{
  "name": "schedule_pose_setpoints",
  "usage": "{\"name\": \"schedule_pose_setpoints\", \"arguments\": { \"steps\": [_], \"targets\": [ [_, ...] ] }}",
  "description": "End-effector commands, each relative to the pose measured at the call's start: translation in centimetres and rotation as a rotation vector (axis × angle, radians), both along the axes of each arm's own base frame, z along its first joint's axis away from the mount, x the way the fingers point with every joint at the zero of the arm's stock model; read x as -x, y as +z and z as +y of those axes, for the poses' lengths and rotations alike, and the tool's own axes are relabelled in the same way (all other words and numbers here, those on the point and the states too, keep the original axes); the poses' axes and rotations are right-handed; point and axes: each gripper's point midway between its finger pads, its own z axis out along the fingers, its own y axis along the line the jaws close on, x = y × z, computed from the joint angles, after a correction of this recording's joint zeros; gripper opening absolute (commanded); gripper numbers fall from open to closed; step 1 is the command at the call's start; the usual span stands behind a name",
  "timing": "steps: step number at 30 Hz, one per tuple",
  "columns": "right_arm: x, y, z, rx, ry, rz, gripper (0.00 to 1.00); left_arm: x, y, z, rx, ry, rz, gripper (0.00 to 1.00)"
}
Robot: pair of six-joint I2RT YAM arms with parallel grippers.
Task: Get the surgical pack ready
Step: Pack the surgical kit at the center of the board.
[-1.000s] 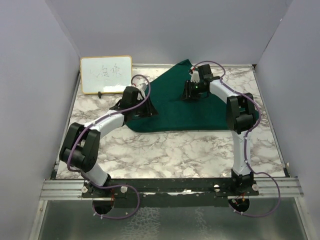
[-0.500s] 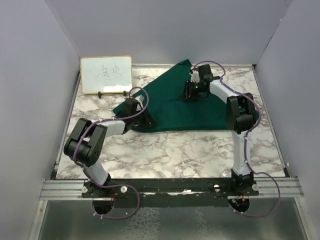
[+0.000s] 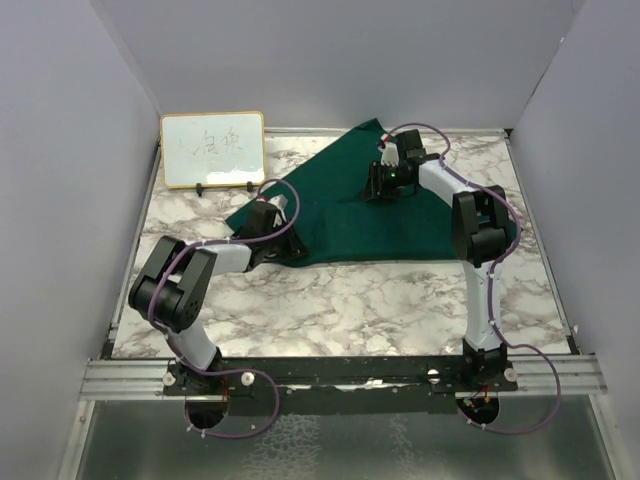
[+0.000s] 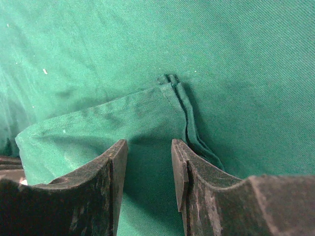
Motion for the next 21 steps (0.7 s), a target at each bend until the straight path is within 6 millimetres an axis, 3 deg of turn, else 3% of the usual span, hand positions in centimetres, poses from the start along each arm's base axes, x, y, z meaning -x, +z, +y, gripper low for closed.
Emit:
{"name": "schedule_pose_setpoints", "arguments": {
  "steps": [1,10,17,21],
  "targets": [
    [0.0,-1.4,0.3,0.002,0.013,0.016,0.42,1.9,-3.1,5.1,-0.209,0.085,0.049,0.17],
    [0.1,-1.5,0.1,0.01,0.012,0.017,0.43,2.8,-1.2,8.8,-0.12,0.205,0.056,0.19],
    [0.1,-1.6,0.3,0.003,0.016,0.018,0.43,2.0,6.3,10.8,-0.115,0.297,-0.095,0.32],
    [0.0,-1.3,0.1,0.017,0.019,0.008,0.42,2.6,8.1,13.7,-0.073,0.445,-0.098,0.47]
  ]
}}
